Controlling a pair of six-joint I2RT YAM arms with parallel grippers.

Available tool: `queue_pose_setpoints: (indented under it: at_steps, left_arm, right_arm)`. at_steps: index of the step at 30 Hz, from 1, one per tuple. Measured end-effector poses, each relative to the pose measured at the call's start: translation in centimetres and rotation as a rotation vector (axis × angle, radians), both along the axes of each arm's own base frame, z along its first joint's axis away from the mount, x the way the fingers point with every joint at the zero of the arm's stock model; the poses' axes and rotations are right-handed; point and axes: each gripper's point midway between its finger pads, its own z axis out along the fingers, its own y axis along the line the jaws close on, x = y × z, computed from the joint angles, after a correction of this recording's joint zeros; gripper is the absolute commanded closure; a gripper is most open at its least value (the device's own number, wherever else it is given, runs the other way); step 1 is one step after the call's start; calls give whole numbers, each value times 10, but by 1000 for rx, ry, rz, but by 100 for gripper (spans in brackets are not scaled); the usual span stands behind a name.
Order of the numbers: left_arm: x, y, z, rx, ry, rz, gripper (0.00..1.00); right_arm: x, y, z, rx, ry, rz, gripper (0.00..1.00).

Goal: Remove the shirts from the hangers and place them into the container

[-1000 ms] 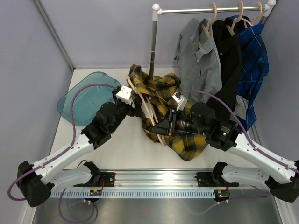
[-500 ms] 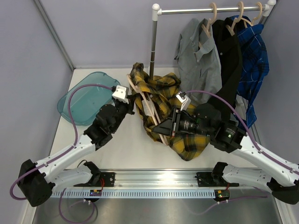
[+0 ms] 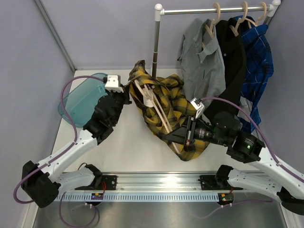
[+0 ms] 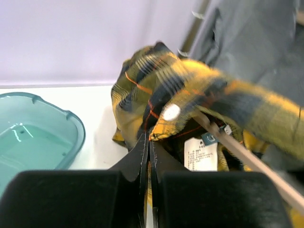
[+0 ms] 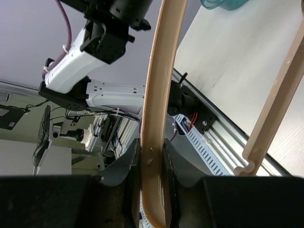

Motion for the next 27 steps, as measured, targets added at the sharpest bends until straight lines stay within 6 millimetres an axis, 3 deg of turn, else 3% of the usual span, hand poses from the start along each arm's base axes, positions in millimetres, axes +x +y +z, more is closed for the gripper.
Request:
queue_pose_setpoints:
  at_steps: [3,7,11,16,21,24,27]
  left_arm:
    - [11,5,15,-18,1,42,100]
    - [32,8,19,-14,42,103,100]
    - [44,11,-2,11,110,151,100]
    - [48,16,-45,52,237,203,100]
    - [34,20,-74,28,343,216,100]
    - [12,25,-86,-1,388,190,100]
    - [-13,31,-83,-20,412,145,100]
  right_arm:
    - [-9,-8,1,4,0,15,100]
    - [-20,-18,-2,-10,2,41,100]
    - [-28,-27,-5,-44,11,56,100]
    - [-36,-38,17,-16,-24,65,100]
    - [-35,-52,50,26,-95,19,100]
    - [-27,-59,69,45,-128,-49,100]
    - [-14,-58,79,47,-138,-107,100]
